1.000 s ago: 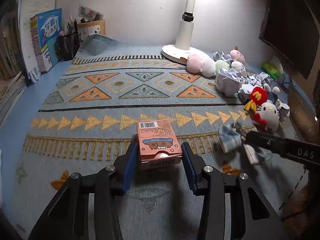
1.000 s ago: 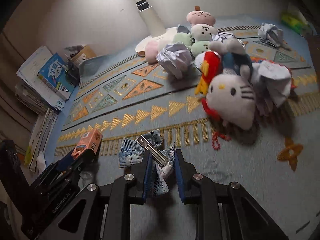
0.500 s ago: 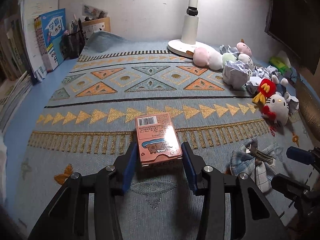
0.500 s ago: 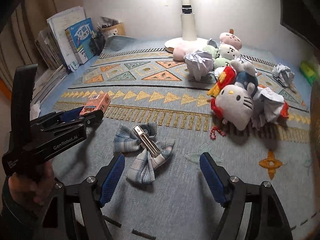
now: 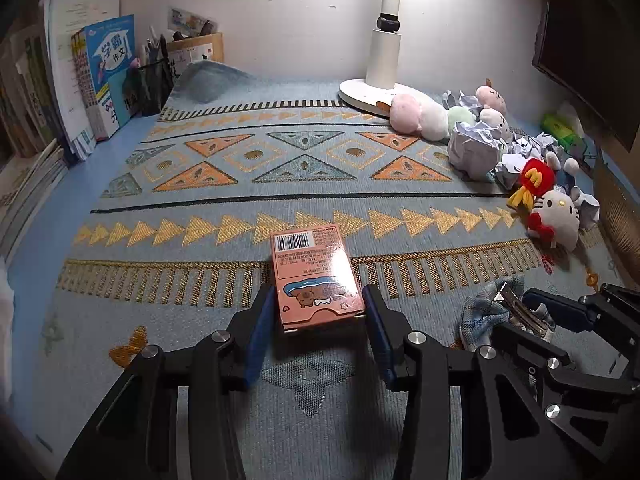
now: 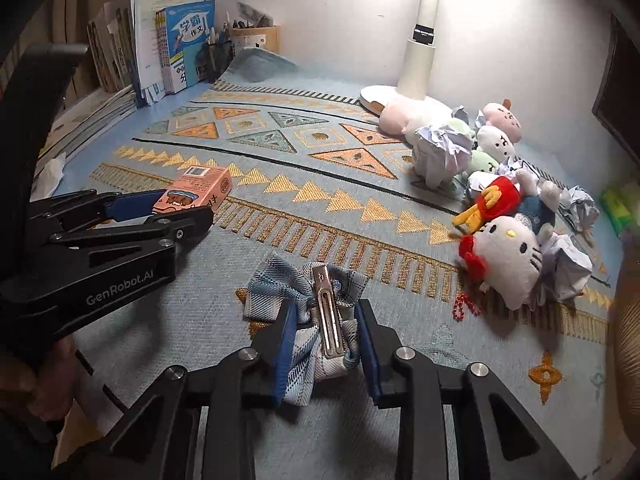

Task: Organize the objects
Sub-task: 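Set the pink box down on the rug while the right tool sets down the plaid bow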

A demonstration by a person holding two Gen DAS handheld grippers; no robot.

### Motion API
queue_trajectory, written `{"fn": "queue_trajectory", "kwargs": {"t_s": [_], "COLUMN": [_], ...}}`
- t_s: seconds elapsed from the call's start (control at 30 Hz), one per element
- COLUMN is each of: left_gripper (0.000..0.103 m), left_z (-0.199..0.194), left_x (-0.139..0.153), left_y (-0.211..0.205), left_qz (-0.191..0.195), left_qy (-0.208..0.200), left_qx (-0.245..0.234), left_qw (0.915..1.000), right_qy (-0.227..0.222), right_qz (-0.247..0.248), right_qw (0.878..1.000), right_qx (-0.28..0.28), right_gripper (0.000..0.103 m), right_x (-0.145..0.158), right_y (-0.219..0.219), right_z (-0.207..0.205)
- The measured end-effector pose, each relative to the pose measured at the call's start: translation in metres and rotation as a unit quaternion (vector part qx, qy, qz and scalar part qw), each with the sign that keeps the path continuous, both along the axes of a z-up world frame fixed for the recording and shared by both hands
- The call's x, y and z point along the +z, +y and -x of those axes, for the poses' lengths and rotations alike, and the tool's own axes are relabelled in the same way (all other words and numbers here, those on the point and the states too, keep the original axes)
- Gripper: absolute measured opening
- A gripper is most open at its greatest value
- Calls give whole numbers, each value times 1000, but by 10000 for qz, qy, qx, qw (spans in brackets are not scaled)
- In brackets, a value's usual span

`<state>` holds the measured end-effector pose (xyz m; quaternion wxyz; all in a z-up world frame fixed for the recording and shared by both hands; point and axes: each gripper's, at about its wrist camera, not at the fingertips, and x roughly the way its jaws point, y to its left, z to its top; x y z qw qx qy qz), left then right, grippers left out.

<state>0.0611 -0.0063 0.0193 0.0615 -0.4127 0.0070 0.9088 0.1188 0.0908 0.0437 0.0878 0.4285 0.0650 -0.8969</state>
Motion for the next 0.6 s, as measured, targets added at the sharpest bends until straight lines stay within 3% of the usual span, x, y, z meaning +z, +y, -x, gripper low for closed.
{"fn": "queue_trajectory", "kwargs": {"t_s": [0.17, 0.3, 0.4, 0.47, 0.57, 0.6], "left_gripper": [38, 38, 38, 44, 67, 80], "left_z": [-13, -34, -33, -26, -29, -30], "left_x": [-2, 5, 1, -5, -2, -3], "left_y": [-5, 4, 7, -1, -15, -17], "left_qz": [-117, 221, 296, 35, -242, -238], "left_qy": [167, 619, 447, 130, 195, 197], "left_qx": [120, 192, 119, 165, 400, 426], "left_qw": [9997, 9977, 9985, 9998, 9987, 9986], "right_qy": [94, 192, 2, -86, -335, -396], "right_qz": [390, 661, 853, 931, 1157, 1261], "right_qw": [9988, 9964, 9949, 9940, 9911, 9895], "right_qx": [-277, -503, -533, -567, -561, -580], "right_gripper": [15, 15, 15, 15, 17, 20], "right_x": [16, 26, 20, 13, 0, -1], "right_y": [23, 47, 58, 62, 66, 69], "right_z": [-12, -20, -21, -23, -21, -20]}}
